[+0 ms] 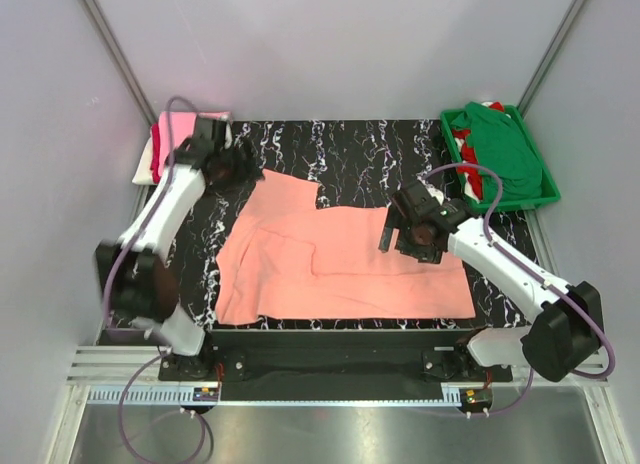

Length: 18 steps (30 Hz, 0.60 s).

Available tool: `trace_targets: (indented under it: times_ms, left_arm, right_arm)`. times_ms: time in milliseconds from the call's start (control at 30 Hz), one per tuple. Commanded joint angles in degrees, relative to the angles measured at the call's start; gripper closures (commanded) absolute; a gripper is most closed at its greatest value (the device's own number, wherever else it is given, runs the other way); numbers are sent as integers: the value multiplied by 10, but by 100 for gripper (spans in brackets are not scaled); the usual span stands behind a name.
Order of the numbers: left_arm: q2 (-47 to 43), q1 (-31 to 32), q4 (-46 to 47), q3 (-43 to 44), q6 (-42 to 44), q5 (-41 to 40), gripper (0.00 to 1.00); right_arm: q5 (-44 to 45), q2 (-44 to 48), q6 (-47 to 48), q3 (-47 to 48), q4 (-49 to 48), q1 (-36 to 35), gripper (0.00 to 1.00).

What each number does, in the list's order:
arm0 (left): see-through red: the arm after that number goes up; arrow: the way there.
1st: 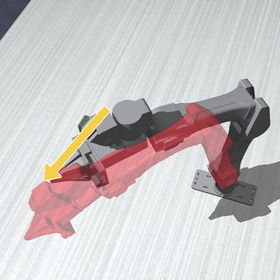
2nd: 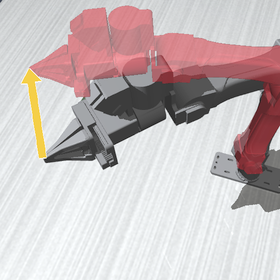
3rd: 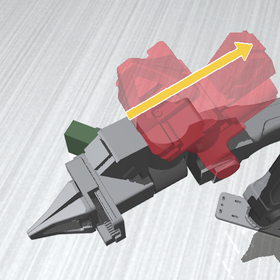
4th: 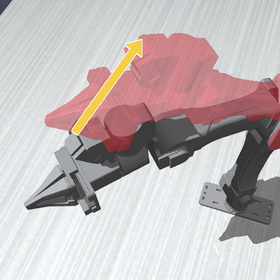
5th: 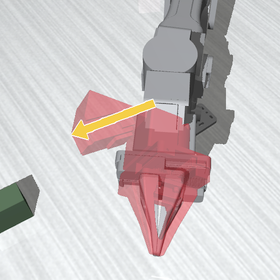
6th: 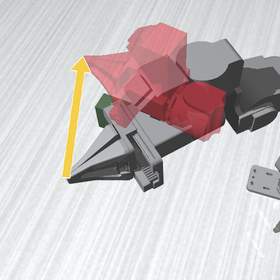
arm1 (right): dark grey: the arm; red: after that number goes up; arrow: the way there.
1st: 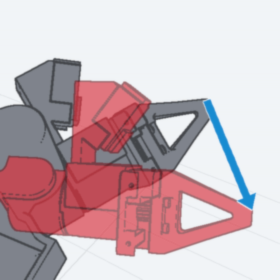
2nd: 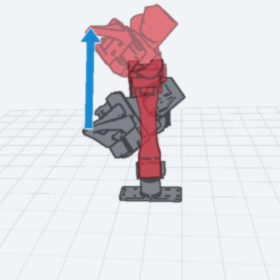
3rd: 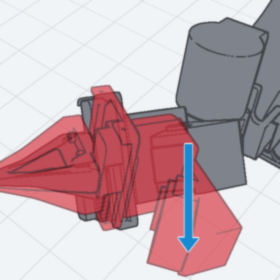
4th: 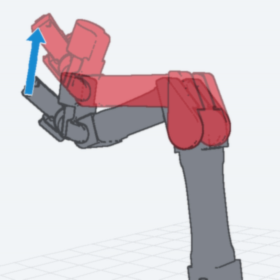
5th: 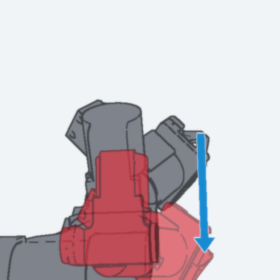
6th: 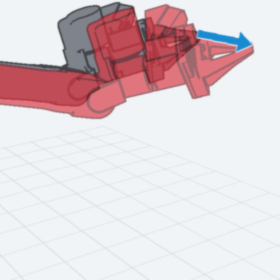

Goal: Fold and stack the t-shirts
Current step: Fold the tshirt

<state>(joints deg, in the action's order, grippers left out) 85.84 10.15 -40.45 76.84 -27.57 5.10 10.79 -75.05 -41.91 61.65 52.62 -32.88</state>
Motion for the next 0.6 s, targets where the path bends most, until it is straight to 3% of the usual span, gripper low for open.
trace_targets:
  times_ms: [0,167,300,400,567]
  left_arm:
    - [177,-29,50,175,103,50,22]
    - [411,-55,-2,404,125,123,26]
    - [530,-60,-30,541,118,137,26]
    - [575,-60,-23,566,111,134,27]
    - [578,-52,16,508,102,140,32]
  right_arm:
    - [-7,-8,41,26,-8,23,4]
    - [-30,-6,54,18,-17,28,5]
    - [-55,-4,56,-2,-29,29,5]
    - [-57,1,60,-12,-24,29,5]
    - [-45,14,65,-28,-19,34,5]
